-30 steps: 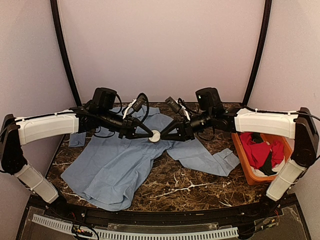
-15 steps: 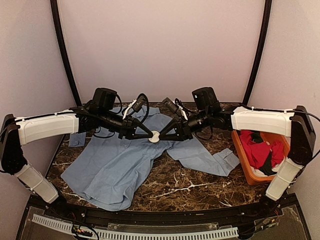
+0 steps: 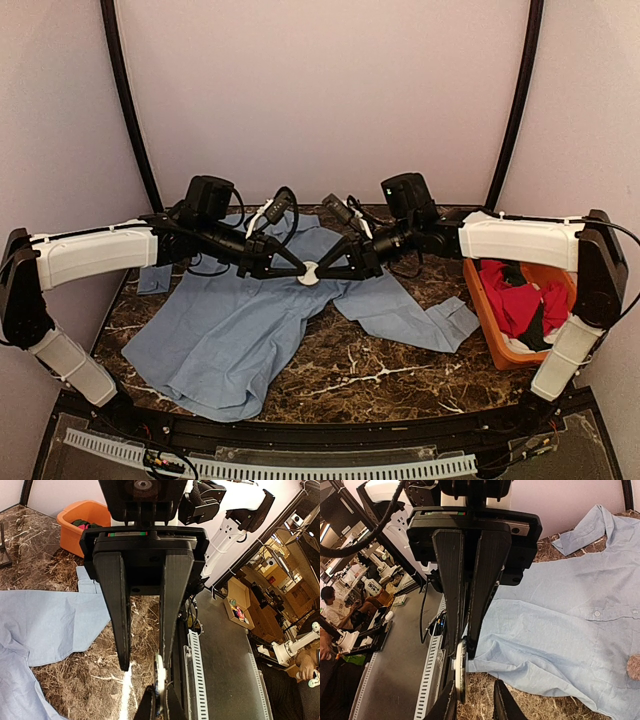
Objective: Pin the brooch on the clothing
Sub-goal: Pass from the left arm to the right
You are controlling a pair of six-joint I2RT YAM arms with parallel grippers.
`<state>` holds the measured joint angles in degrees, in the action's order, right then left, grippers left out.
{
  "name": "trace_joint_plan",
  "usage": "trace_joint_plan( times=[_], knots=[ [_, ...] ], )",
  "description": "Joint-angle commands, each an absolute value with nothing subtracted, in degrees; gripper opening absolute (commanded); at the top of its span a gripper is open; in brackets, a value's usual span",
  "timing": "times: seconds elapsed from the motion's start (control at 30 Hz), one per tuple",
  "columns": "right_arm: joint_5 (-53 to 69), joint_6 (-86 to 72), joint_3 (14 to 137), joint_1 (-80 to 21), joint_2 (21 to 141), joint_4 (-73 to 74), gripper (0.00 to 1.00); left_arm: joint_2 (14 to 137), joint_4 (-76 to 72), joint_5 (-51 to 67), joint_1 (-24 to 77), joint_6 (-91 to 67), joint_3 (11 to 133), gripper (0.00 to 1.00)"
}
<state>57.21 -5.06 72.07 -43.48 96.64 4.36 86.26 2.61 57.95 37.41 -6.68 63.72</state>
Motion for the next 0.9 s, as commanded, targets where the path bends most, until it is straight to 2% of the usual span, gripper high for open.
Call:
trace_joint_plan(
  times=[0.0, 0.13, 0.27, 0.33, 0.57, 0.7, 0.87],
  knots=[
    [57.3, -5.5, 73.7, -43.8, 97.6, 3.9, 0.24, 86.3, 2.2, 59.5, 38.0, -6.8, 64.6, 0.01],
    [57.5, -5.4, 73.8, -44.0, 97.7, 3.7, 0.22, 86.4, 2.3, 59.5, 38.1, -6.8, 64.6, 0.01],
    [58.4, -5.1, 73.7, -44.1, 97.9, 3.9, 0.05, 86.2, 2.4, 59.1, 38.1, -6.7, 64.5, 0.01],
    [58.4, -4.9, 73.5, -44.1, 98.0, 4.0, 0.02, 86.2, 2.4, 59.0, 38.1, -6.7, 64.6, 0.01],
    [58.1, -5.5, 73.8, -44.4, 98.6, 4.0, 0.09, 86.5, 2.5, 59.4, 38.2, -6.7, 64.7, 0.01],
    [58.1, -5.5, 74.2, -44.5, 98.7, 4.1, 0.17, 86.5, 2.5, 59.2, 38.1, -6.6, 64.7, 0.01],
    [58.7, -5.2, 74.1, -44.5, 98.9, 4.2, 0.10, 86.4, 3.0, 59.0, 38.1, -6.2, 64.7, 0.01]
  ],
)
